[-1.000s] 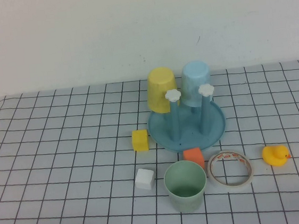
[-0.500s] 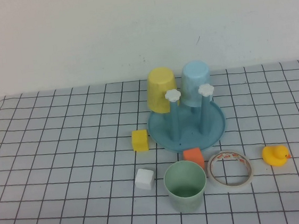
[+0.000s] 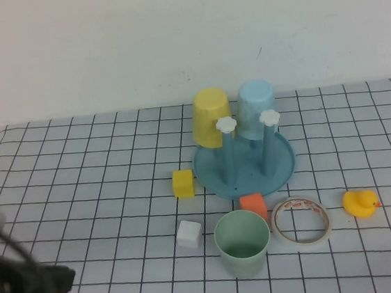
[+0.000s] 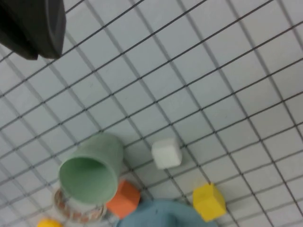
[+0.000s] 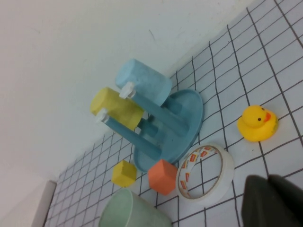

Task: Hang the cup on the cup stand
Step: Pick up the cup from the table

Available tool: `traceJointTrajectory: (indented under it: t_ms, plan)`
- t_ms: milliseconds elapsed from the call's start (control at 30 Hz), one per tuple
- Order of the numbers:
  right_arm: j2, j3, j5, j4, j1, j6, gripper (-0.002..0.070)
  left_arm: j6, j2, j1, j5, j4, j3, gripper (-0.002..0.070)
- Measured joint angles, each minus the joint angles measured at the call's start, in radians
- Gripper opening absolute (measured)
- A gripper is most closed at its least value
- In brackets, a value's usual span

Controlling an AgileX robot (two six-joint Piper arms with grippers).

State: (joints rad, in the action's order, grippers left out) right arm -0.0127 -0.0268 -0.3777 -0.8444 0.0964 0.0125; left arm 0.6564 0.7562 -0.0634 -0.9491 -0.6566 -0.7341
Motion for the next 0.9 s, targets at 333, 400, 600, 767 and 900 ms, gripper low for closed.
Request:
traceJointTrajectory:
  t_ms: [333, 400, 600, 767, 900]
  plan:
    - [0.000, 0.000, -0.015, 0.000, 0.000, 0.033, -0.0001, -0.092, 0.399, -0.189, -0.110, 0.348, -0.328, -0.0003]
    - [0.000, 0.000, -0.016, 0.000, 0.000, 0.036, -0.0001, -0.176, 0.466, -0.307, -0.122, 0.465, -0.388, -0.0003]
    - [0.000, 0.000, -0.018, 0.000, 0.000, 0.047, -0.0001, -0.316, 0.613, -0.515, -0.122, 0.635, -0.493, -0.0003]
    - [0.000, 0.000, -0.018, 0.000, 0.000, 0.049, -0.0001, -0.412, 0.745, -0.610, -0.119, 0.679, -0.589, -0.0002]
    - [0.000, 0.000, -0.018, 0.000, 0.000, 0.049, -0.0001, -0.455, 0.857, -0.651, -0.117, 0.685, -0.658, 0.0039]
